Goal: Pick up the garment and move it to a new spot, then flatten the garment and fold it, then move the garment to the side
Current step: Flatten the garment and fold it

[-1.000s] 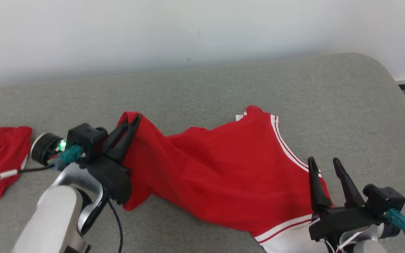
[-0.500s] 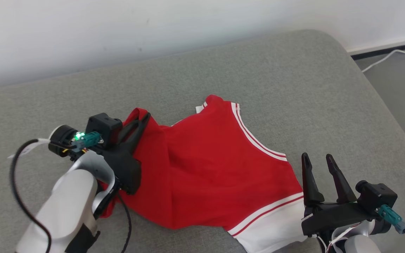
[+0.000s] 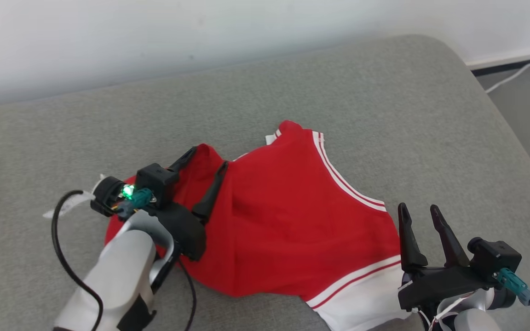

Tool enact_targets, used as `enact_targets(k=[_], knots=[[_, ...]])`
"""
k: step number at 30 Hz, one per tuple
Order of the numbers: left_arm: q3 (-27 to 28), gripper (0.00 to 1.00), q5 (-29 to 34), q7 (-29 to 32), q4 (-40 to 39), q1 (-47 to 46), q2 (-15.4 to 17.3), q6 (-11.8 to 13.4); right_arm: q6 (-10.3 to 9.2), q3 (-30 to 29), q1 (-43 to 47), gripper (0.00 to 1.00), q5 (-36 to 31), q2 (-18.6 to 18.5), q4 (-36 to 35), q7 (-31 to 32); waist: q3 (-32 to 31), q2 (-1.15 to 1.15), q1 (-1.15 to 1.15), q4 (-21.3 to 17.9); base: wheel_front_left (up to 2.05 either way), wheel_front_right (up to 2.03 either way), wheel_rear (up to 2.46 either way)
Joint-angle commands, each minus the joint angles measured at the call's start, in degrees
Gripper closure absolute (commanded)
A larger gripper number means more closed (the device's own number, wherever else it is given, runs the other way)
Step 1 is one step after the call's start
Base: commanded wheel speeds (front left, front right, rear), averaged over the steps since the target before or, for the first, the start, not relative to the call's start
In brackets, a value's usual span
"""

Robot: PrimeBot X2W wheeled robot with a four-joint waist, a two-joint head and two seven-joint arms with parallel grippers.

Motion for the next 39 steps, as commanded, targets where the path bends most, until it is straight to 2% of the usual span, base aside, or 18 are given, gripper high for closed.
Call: enact_targets(k=[1, 9, 17, 22, 29, 39], knots=[[0.01, 0.00, -0.30, -1.07, -0.74, 1.59, -0.44, 0.70, 0.00, -0.26, 0.70, 0.00, -0.34, -0.50, -0.07, 0.09, -1.24, -0.01, -0.01, 1.85, 0.00, 0.00, 0.00], [1.47, 0.00, -0.61, -3.29, -10.63, 8.96, 0.95, 5.30, 0.00, -1.02, 1.95, 0.00, -0.03, -0.96, -1.07, 0.86, -2.38, -0.01, -0.01, 5.25, 0.00, 0.00, 0.00], [2.36, 0.00, -1.14, -1.77, -22.38, 19.16, 3.65, 10.14, 0.00, -2.03, 2.70, 0.00, -0.13, -1.26, -2.02, 1.31, -2.10, -0.01, -0.01, 7.59, 0.00, 0.00, 0.00], [2.57, 0.00, -1.49, -0.97, -26.91, 23.80, 4.54, 12.20, 0.00, -2.16, 2.95, 0.00, -0.35, -1.28, -2.48, 1.66, -1.79, -0.01, -0.01, 8.44, 0.00, 0.00, 0.00], [2.42, 0.00, -1.78, -0.60, -31.13, 30.34, 6.03, 14.27, 0.00, -2.25, 2.83, 0.00, -0.38, -1.49, -3.16, 2.00, -1.29, -0.01, -0.01, 9.05, 0.00, 0.00, 0.00], [2.38, 0.00, -2.36, -1.27, -28.30, 32.70, 6.43, 15.00, 0.00, -1.54, 2.14, 0.00, -0.14, -1.76, -3.24, 2.32, -0.90, -0.01, -0.01, 7.97, 0.00, 0.00, 0.00]])
